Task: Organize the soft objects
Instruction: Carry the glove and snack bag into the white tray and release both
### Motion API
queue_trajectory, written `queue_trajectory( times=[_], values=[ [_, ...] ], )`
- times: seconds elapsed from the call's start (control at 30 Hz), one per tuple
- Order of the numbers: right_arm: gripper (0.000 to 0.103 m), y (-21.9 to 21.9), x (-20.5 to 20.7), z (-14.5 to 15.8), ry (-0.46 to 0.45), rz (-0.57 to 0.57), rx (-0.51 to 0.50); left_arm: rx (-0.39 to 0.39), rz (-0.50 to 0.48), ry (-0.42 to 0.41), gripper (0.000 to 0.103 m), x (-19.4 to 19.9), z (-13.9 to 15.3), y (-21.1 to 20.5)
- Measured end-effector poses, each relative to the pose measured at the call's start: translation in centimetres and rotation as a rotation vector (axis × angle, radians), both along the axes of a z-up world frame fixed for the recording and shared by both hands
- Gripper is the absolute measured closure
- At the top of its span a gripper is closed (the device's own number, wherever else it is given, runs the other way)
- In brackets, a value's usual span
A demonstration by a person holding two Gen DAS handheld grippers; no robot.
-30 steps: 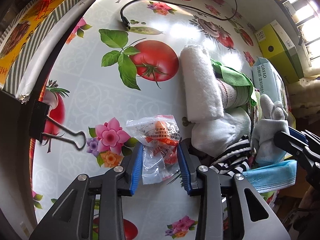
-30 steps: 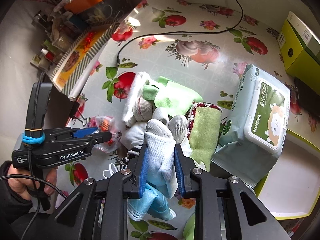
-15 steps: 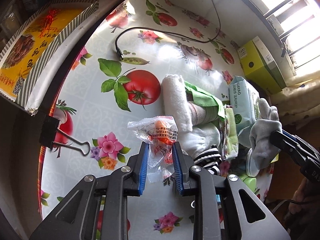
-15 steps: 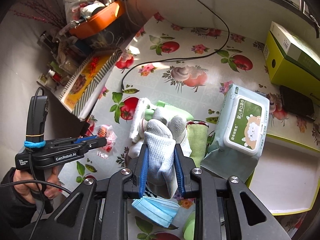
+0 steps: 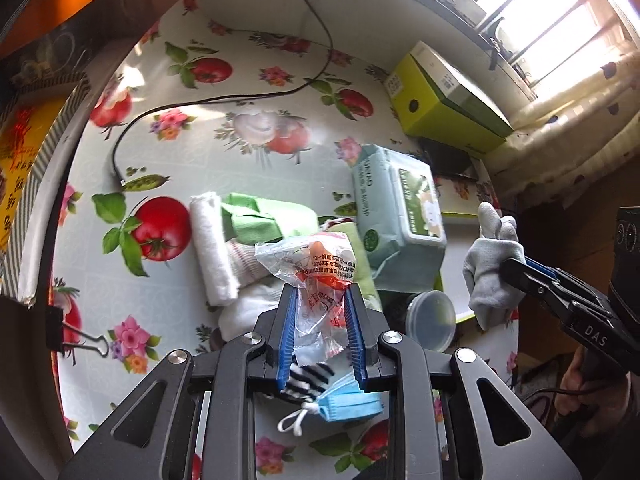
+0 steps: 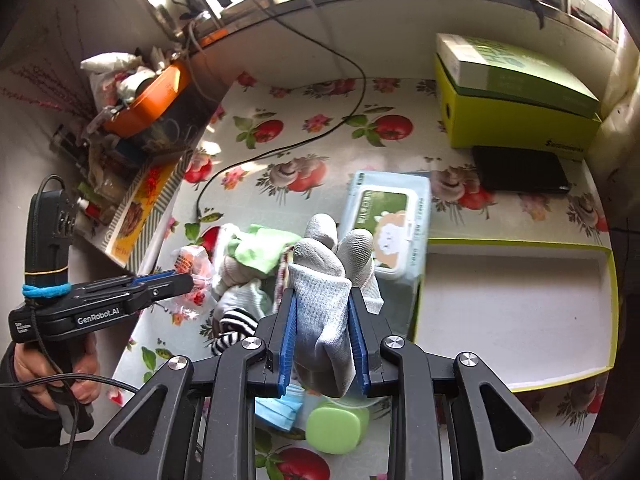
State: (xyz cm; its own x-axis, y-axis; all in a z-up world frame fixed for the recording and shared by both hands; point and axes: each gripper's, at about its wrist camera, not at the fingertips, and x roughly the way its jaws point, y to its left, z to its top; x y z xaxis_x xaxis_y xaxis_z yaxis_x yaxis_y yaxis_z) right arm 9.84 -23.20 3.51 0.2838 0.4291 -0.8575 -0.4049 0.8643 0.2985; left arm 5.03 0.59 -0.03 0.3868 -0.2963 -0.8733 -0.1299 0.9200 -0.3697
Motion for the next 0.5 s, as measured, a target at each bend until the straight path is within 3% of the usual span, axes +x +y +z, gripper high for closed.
queue_trajectory(
  times=[0.23, 0.5],
  values=[
    [0.080, -5.6, 1.6, -1.5, 0.020, -0.120, -0.017, 0.006, -0.138, -0.032, 0.078, 3.3, 1.5, -5.8],
    [0.080, -8.6, 2.2, -5.1, 0.088, -0.172, -0.031, 0.026, -0.281, -0.041, 0.078, 6.7, 1.7, -11.9]
  ],
)
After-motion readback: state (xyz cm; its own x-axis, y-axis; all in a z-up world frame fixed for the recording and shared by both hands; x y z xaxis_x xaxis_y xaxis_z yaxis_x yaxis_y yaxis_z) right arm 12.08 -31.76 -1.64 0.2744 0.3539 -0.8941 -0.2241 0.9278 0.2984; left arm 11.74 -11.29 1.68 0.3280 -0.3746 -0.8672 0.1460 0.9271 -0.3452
